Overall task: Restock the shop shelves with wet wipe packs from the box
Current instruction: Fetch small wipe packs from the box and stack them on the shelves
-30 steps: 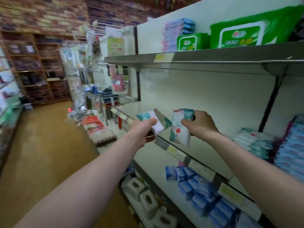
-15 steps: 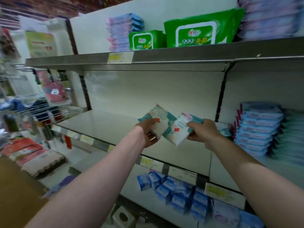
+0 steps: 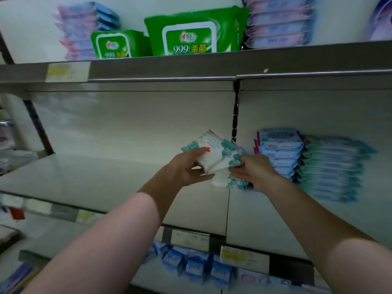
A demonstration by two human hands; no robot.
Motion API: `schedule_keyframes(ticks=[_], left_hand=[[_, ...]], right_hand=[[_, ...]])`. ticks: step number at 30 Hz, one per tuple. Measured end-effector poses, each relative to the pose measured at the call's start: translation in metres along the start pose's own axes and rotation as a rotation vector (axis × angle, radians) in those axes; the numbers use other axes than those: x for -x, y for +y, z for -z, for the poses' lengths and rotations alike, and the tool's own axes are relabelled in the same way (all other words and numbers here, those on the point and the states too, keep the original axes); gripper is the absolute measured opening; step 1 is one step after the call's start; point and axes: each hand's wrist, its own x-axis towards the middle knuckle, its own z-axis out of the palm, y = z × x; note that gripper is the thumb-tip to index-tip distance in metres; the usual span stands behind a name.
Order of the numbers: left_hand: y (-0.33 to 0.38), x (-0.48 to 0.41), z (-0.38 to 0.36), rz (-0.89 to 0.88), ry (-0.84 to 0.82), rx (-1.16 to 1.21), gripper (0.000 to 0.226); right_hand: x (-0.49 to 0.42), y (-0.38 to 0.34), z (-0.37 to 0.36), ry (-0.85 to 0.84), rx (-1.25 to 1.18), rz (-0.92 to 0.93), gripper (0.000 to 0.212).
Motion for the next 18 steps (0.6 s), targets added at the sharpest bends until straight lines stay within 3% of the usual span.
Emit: schedule_keyframes(ticks=[5, 11, 15, 18], left_hand=[[0.021, -0.03, -0.028, -0.05, 0.049, -0.108, 0.026], [0.023, -0.068, -0.049, -0.096, 0.082, -0.192, 0.017], [0.011, -0.092, -0.052, -0.091, 0.127, -0.235, 0.03], [0.001, -0.105, -0.049, -0.062, 0.132, -0.259, 0.024]], right_hand=[[-0.029, -0.012, 0.022, 0.093, 0.492, 0.224, 0.038], [-0.047, -0.012, 0.025, 0.107, 1.194, 0.451, 0.007], [-0.049, -0.006, 0.024, 0.073, 1.503, 0.548, 0.021], [-0.054, -0.004, 0.023, 0.067, 1.627, 0.543, 0.027]])
